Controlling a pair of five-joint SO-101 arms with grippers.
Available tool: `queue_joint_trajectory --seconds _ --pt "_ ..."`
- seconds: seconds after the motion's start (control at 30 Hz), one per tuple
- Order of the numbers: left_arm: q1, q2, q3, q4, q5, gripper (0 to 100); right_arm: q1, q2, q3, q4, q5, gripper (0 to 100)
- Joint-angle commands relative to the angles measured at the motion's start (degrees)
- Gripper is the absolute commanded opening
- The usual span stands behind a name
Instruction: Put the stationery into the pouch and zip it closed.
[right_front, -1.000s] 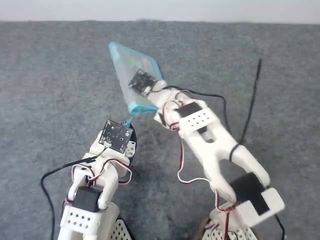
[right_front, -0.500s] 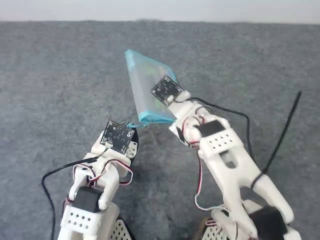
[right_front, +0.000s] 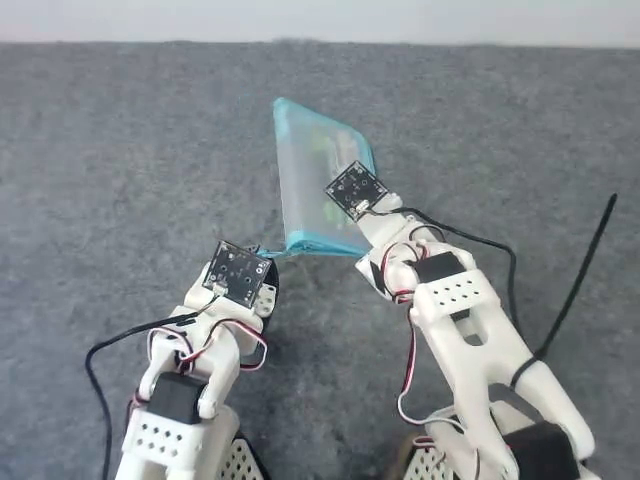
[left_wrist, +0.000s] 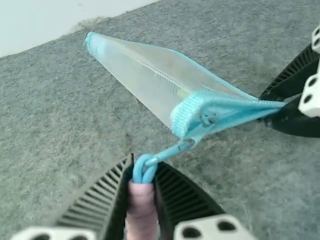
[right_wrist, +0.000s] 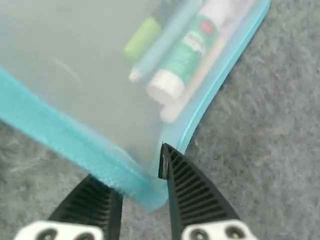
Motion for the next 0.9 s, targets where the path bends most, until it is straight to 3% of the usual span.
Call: queue_joint_trajectory --seconds 0.0,0.87 --pt "-0.35 -0.88 -2.77 -0.26 0.09 1 6.37 -0.66 0.88 -0.04 0.26 0.6" --pt "-0.35 -0.88 -2.86 -0.09 0.18 1 20.09 -0.22 -0.44 0.48 0.00 0.5"
